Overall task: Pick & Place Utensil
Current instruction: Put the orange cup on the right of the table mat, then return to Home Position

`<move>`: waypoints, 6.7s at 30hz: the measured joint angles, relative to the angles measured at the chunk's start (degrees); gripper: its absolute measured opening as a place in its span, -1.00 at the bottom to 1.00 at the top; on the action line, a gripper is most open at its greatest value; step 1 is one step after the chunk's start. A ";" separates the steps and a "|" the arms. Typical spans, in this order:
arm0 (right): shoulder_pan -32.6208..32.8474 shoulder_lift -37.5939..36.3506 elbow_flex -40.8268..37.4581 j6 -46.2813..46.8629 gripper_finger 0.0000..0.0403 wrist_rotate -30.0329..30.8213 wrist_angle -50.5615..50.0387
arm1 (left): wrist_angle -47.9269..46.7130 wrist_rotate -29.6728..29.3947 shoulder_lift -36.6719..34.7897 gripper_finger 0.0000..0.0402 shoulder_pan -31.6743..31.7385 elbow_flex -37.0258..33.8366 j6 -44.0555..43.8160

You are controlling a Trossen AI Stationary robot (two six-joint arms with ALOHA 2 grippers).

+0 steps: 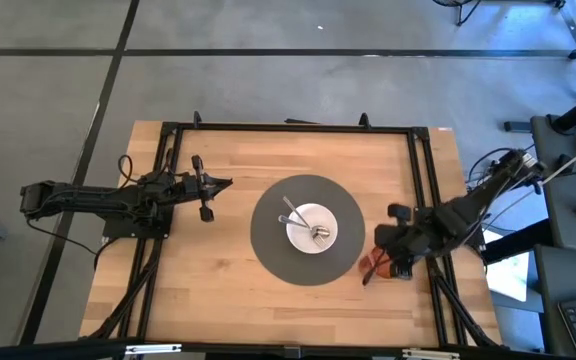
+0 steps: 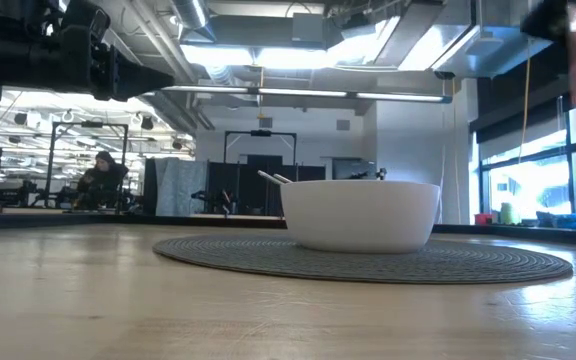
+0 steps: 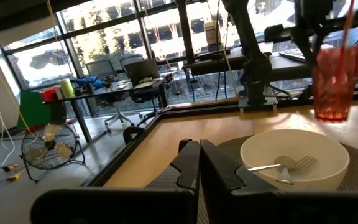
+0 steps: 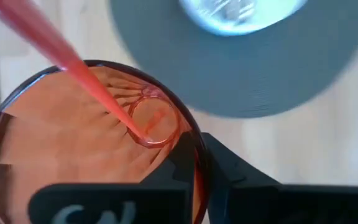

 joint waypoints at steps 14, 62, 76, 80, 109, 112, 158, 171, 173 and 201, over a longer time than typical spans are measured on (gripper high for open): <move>-25.86 -0.33 15.28 -15.56 -0.94 8.37 -12.95 | -0.01 0.00 0.01 -0.97 0.00 0.00 0.00; -54.25 8.22 -2.62 -36.75 -0.92 -16.38 12.58 | -0.23 -0.04 0.00 -0.97 0.01 0.00 0.50; -54.19 6.32 -1.51 -36.59 -0.42 -16.00 10.83 | -0.25 -0.07 0.00 -0.97 0.01 0.00 0.48; -54.19 6.32 -0.57 -36.61 -0.26 -15.95 10.01 | -0.25 -0.04 0.00 -0.97 -0.01 0.00 0.48; -50.13 -48.65 -30.69 -35.26 -0.96 -30.98 56.61 | 0.89 -9.05 0.00 -0.97 0.01 -0.02 2.29; -49.94 -54.56 -36.42 -36.71 -0.98 -29.91 59.83 | 2.48 -2.79 -0.01 -0.97 0.01 -0.02 3.55; -43.47 -64.87 -61.28 -42.78 -0.98 -19.47 66.77 | 0.93 10.53 -2.55 -0.99 0.08 -0.02 4.48; -39.26 -64.44 -61.28 -42.40 -0.98 -14.81 67.04 | 4.87 11.32 3.01 -0.98 -0.04 -0.02 5.65; -39.00 -64.61 -61.26 -42.16 -0.98 -14.86 66.81 | 5.41 11.65 1.96 -0.99 -0.34 -0.02 5.80; -39.00 -66.15 -61.17 -42.73 -0.98 -20.44 66.44 | -21.39 10.51 -27.26 -0.99 -3.27 -3.52 4.54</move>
